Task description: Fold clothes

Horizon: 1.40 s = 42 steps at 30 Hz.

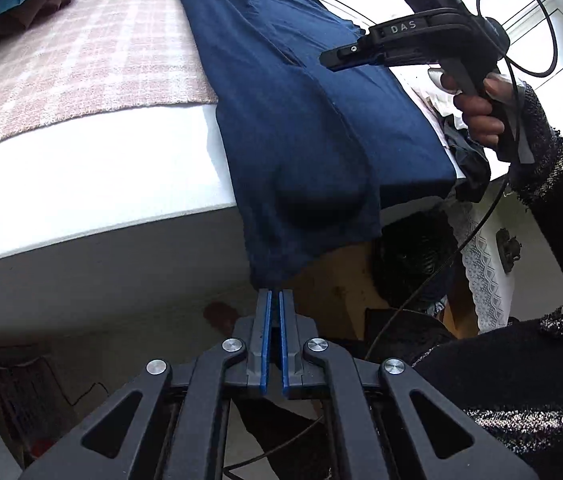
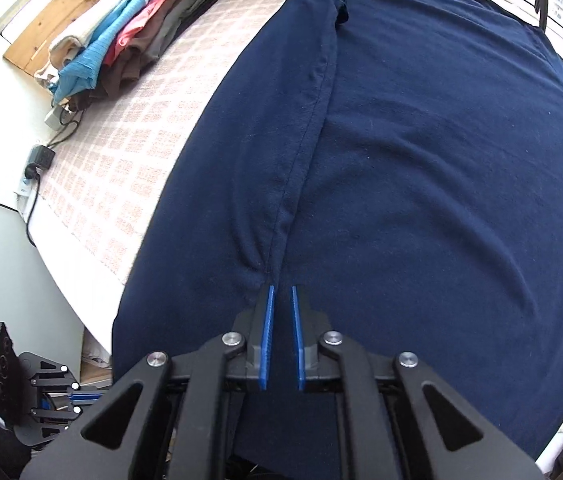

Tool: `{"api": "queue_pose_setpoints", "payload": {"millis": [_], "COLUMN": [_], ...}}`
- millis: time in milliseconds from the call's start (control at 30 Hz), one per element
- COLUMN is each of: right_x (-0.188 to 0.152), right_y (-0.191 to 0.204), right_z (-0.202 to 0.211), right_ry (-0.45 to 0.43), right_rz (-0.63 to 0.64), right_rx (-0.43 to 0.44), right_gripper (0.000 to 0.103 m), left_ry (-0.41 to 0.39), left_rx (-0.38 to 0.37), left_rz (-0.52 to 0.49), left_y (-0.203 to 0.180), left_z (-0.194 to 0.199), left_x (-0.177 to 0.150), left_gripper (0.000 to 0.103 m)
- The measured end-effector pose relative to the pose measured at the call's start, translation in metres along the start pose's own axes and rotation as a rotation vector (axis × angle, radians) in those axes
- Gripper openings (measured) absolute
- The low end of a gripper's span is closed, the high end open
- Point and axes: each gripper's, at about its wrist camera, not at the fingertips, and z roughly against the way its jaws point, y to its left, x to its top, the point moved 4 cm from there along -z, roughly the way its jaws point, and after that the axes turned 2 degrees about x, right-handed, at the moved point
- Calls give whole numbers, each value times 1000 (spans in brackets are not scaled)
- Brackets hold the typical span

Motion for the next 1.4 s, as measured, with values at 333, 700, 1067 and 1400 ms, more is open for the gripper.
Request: {"api": "queue_pose_setpoints", "payload": {"millis": [333,700,1067,1400], "right_x": [50,254,405,446], "right_y": [25,25,19,-26], "right_z": [144,141,-111,-138], "right_ry": [-239,-306,-89,-61], "right_rz": [61,300,404,349], "right_rx": [-27,-84,-167,-139], "right_gripper": [20,35,35,4], "left_ry": [-213,-332,-43,-18], "left_rx": [96,116,136,145], "left_rz": [-66,-1,204,257], "left_y": [14,-6,9,28], "left_z": [135,81,-65,-76], "left_x": [70,242,217,216], "left_gripper": [7,13,15,17]}}
